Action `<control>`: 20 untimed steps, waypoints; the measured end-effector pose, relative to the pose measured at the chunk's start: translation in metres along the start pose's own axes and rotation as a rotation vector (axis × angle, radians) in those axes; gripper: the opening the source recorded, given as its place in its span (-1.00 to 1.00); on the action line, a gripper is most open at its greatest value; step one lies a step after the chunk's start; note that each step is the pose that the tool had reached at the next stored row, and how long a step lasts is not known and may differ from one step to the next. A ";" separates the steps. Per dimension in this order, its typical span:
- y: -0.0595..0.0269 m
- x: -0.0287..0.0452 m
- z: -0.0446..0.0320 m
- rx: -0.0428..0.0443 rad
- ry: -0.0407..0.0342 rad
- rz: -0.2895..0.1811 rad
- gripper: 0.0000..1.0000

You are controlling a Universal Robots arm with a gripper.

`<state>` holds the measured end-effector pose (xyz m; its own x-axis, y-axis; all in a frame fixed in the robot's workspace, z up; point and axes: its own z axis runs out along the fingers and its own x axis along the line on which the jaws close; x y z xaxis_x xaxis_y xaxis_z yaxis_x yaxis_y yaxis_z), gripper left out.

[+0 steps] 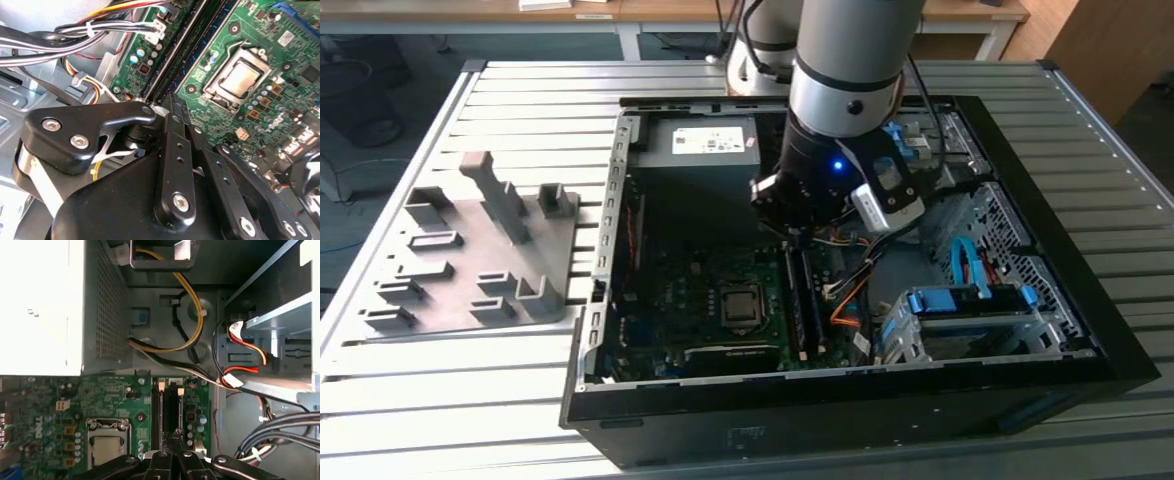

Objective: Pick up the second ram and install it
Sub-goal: 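Press down the second ram until it locks into place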

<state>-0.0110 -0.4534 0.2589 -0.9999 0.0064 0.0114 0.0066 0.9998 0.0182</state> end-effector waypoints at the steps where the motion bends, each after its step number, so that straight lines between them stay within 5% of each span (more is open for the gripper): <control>1: 0.0011 0.0000 0.0018 0.0001 0.0000 0.000 -0.80; 8: 0.0089 0.0074 0.0148 -0.0001 0.0000 0.000 -0.80; 20: 0.0162 0.0075 0.0346 0.0000 0.0000 0.000 -0.80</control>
<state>-0.0188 -0.4365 0.2246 -0.9999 0.0063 0.0115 0.0065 0.9998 0.0183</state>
